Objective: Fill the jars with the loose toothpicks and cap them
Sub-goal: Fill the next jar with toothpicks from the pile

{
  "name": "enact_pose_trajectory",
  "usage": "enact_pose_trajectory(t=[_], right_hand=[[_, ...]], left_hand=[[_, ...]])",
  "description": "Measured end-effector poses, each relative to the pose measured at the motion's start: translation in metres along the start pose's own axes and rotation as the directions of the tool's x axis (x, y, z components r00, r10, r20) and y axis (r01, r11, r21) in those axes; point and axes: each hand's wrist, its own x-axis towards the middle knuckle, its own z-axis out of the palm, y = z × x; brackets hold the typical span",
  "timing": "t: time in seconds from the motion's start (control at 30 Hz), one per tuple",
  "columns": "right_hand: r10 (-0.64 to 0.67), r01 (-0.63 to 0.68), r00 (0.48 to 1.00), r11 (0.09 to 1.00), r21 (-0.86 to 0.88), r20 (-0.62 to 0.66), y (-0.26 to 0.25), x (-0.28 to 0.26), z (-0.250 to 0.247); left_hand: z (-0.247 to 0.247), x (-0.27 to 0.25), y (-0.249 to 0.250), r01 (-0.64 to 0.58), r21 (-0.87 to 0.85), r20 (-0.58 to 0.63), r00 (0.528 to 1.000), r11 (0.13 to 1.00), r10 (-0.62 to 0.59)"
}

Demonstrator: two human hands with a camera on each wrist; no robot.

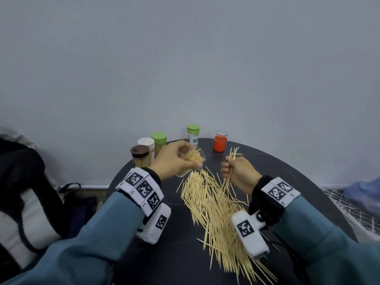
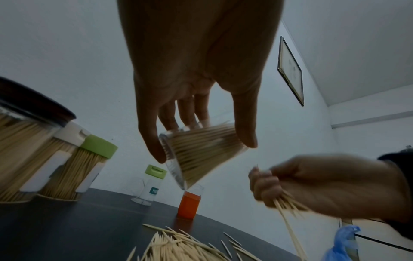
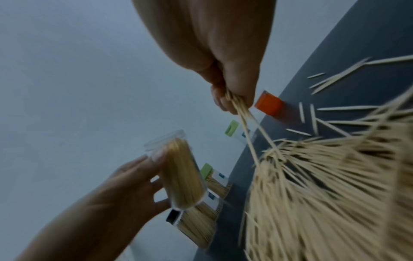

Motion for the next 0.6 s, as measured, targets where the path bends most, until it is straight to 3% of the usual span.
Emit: enact_pose_trajectory(t=[0.17,0.37,0.47,0.6], right_hand=[[-0.261,0.258,0.965,0.959,0.116,0.016,-0.032,-0.002,0.021],[-0.452,0.434,0.889,0.884,0.171,0.080,-0.061,-0.007,0.045],[-0.500,0.482,0.860,0.862,0.158,0.104,-0.060,-0.005,0.052],[-0.474,0.472,0.867,0.880,0.055,0.156,-0.037,-0.003,0.055]], left_hand=[[0.005,-0.001,-0.001,-0.030,-0.024,0.093,0.995,0.999,0.032],[0.004,0.001,-0.004,-0.036,-0.049,0.115,0.992,0.998,0.041],[0.003,0.001,-0.005,-0.032,-0.066,0.108,0.993,0.997,0.039],[0.005,0.002,-0.003,-0.025,-0.125,0.110,0.993,0.992,0.039]])
